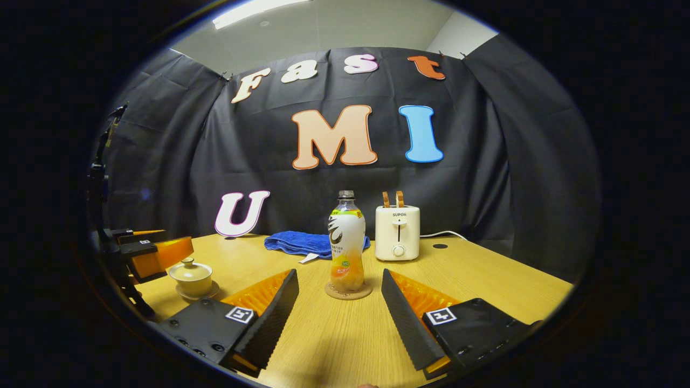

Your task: Open the teacup lid with one hand, grasp the water bottle and pour water into the teacup with the other hand; after pouring, place the water bottle on the coaster and then close the teacup lid.

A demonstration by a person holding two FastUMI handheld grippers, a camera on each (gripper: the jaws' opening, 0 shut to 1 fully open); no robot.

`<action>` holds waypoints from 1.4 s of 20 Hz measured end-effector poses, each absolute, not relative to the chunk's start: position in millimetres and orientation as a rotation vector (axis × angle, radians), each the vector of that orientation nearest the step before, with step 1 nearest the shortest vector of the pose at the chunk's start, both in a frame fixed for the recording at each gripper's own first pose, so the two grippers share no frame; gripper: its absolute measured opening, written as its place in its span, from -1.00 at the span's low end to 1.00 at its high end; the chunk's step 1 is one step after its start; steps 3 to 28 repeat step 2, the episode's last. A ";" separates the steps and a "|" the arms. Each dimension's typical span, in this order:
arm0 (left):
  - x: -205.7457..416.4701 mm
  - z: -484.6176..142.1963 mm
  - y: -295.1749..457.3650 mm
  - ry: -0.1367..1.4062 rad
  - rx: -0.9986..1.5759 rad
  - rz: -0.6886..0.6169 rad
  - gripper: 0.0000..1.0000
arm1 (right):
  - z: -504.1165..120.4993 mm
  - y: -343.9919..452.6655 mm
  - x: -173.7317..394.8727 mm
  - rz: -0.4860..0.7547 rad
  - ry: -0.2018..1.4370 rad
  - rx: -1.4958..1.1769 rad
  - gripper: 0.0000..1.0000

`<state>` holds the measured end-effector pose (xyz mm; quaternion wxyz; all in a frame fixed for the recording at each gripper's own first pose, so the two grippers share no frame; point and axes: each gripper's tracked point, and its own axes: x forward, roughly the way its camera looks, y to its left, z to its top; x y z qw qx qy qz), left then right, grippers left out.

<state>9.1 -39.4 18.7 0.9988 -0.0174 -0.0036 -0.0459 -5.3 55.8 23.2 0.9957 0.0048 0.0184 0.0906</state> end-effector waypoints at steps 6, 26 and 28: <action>7.9 22.0 -39.1 -0.017 -0.034 -0.090 0.94 | 24.0 56.3 -4.9 0.186 0.034 0.010 0.86; 7.9 22.0 -39.1 -0.017 -0.034 -0.090 0.94 | 24.0 56.3 -4.9 0.186 0.034 0.010 0.86; 7.9 22.0 -39.1 -0.017 -0.034 -0.090 0.94 | 24.0 56.3 -4.9 0.186 0.034 0.010 0.86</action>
